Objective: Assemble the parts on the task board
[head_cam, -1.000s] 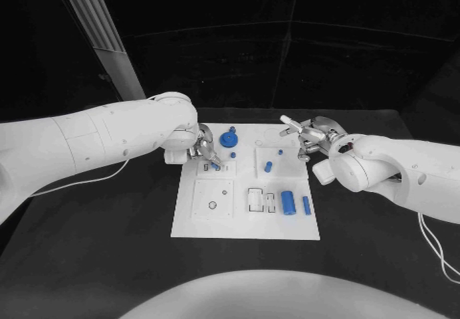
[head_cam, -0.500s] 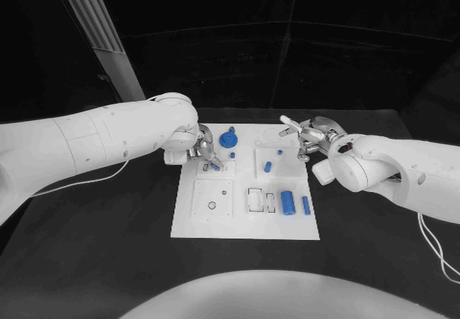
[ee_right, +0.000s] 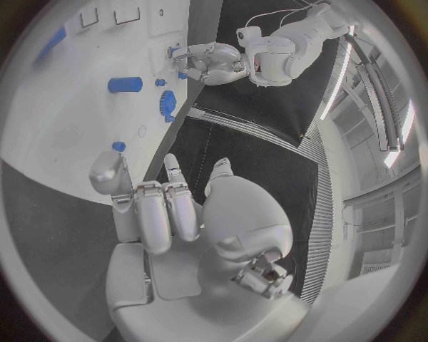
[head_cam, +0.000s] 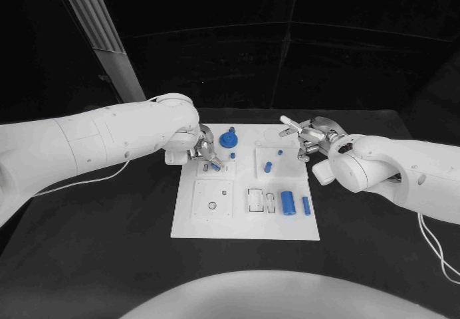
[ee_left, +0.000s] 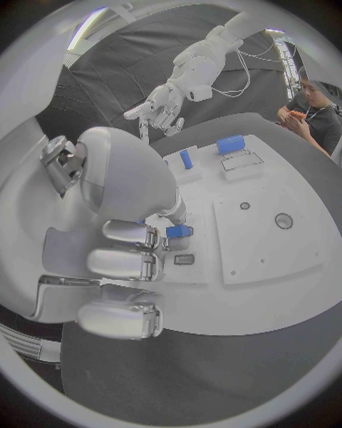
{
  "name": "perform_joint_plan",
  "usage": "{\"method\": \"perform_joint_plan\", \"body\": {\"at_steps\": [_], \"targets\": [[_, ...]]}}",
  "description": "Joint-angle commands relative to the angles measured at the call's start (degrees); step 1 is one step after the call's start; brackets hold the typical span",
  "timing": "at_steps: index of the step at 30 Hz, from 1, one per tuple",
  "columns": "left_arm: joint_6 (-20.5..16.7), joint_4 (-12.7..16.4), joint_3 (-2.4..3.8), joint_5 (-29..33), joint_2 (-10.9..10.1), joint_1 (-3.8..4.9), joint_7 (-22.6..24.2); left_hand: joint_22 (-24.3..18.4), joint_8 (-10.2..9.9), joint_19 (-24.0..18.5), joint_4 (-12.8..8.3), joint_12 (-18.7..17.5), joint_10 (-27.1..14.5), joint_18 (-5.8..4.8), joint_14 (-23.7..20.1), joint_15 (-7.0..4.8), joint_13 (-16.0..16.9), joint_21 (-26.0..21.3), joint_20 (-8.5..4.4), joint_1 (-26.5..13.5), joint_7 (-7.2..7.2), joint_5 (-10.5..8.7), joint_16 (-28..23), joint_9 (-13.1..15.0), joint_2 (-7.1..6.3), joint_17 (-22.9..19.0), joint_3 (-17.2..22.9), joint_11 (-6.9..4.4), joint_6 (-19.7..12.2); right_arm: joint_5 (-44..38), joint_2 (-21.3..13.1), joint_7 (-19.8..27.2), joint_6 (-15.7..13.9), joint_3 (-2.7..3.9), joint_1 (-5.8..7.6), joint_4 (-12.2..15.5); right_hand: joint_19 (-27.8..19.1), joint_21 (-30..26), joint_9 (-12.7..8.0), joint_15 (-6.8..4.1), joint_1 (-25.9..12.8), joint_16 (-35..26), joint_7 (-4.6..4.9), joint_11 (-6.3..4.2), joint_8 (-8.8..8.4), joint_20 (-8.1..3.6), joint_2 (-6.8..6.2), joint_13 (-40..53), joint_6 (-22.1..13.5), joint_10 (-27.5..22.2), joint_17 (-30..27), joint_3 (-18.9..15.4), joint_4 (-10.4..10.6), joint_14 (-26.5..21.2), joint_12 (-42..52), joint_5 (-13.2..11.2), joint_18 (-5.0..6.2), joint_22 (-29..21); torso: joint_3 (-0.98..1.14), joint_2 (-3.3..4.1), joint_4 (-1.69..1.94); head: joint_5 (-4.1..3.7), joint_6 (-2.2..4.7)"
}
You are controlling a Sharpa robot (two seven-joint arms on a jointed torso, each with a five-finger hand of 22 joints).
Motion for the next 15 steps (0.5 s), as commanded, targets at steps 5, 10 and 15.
{"method": "perform_joint_plan", "body": {"at_steps": [5,10,15], "targets": [[0.9,-0.1,-0.06,-0.9,0.2,-0.19,0.2,15.1,-0.4,5.8,0.1,0.1,6.0,-0.38,6.0,0.53,15.0,0.2,0.39,-0.5,0.21,-0.22,0.2,0.0,-0.06,15.1,-0.1,0.44,-0.2,-0.2,0.1,0.3,0.1,0.03,0.08,0.1,-0.1,-0.2,-0.1,-0.41,0.1,0.1,-0.11,-0.32,0.26,-0.07,0.41,12.2,-0.2,3.0,10.6,-0.5,0.0,2.2,0.1,0.2,0.4,5.1,0.04,0.01,0.02,0.06,0.02],[1.4,-0.3,-0.06,-0.9,0.2,-0.21,0.3,15.1,-0.4,5.8,0.1,0.1,6.0,-0.38,6.0,0.54,15.0,0.2,0.4,-0.5,0.22,-0.24,0.2,0.0,-0.05,15.1,-0.1,0.44,-0.2,-0.2,0.1,0.3,0.2,0.03,0.08,0.1,-0.1,-0.2,-0.1,-0.41,0.1,0.1,-0.11,-0.32,0.26,-0.07,0.41,12.2,-0.2,3.0,10.6,-0.5,0.0,2.2,0.1,0.2,0.4,5.1,0.0,0.03,0.01,0.01,0.0],[2.0,-0.3,-0.06,-0.9,0.1,-0.22,0.3,15.1,-0.6,5.8,0.1,0.1,6.0,-0.38,6.0,0.66,15.0,0.2,0.51,-1.1,0.36,-0.46,0.2,-0.1,-0.62,15.1,-0.7,0.58,-0.3,-0.2,0.1,0.3,0.3,0.03,0.08,0.2,-0.1,-0.2,-0.1,-0.41,0.1,0.1,-0.11,-0.32,0.26,-0.07,0.41,12.2,-0.2,3.0,10.6,-0.5,0.0,2.2,0.1,0.2,0.4,5.1,0.0,0.02,0.0,-0.03,-0.07]]}}
